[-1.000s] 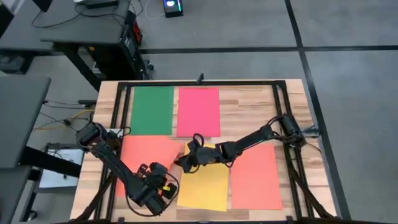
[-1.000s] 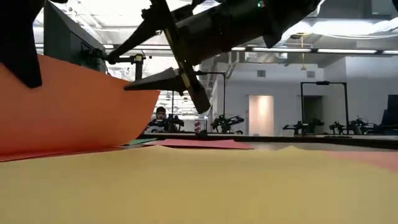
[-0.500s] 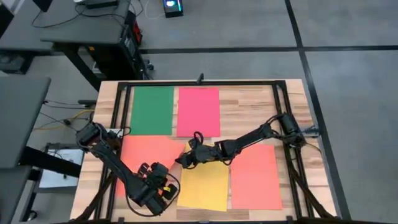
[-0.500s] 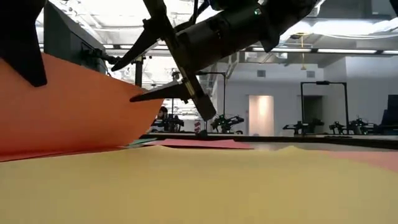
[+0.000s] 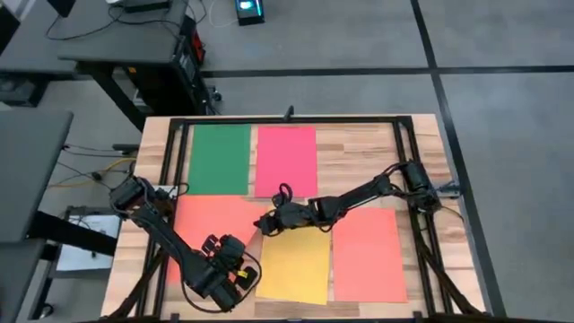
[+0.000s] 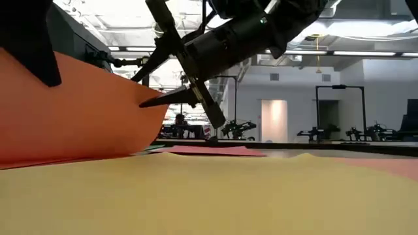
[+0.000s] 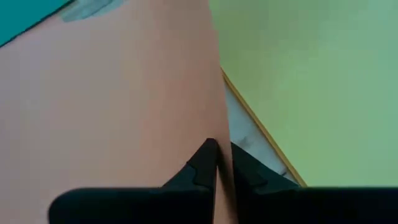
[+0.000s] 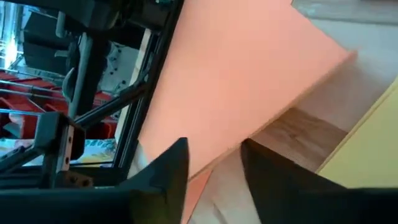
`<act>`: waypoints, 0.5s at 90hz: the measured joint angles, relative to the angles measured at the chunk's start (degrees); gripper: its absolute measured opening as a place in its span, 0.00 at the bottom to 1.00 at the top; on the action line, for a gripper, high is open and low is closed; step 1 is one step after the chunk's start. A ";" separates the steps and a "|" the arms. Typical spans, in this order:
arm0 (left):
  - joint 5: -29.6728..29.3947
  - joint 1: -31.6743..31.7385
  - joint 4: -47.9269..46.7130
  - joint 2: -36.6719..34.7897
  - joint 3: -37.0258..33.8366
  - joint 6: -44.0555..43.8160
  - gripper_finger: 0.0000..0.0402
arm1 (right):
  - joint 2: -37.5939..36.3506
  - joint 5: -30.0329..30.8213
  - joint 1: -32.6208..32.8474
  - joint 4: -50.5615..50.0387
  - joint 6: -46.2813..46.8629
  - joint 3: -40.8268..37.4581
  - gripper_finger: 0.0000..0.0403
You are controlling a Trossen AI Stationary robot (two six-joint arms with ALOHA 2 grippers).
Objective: Organize paper
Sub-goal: Stack the orange paper on top of the orange paper
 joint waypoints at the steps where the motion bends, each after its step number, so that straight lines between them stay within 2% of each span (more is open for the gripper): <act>1: -0.01 0.00 0.00 0.00 0.00 -0.01 0.00 | 0.00 -0.05 0.00 -0.03 0.00 0.00 0.24; 21: -0.03 0.00 0.09 0.00 0.00 0.67 0.00 | 0.00 -1.43 0.00 -0.10 -1.81 -0.02 0.02; 33: 0.64 0.06 0.93 0.00 0.00 3.28 0.00 | 0.00 -1.53 0.00 -0.03 -2.86 -0.02 0.01; 45: 4.69 0.77 1.71 0.00 0.05 6.69 0.01 | 0.00 -1.64 -0.20 -0.03 -2.95 -0.02 0.00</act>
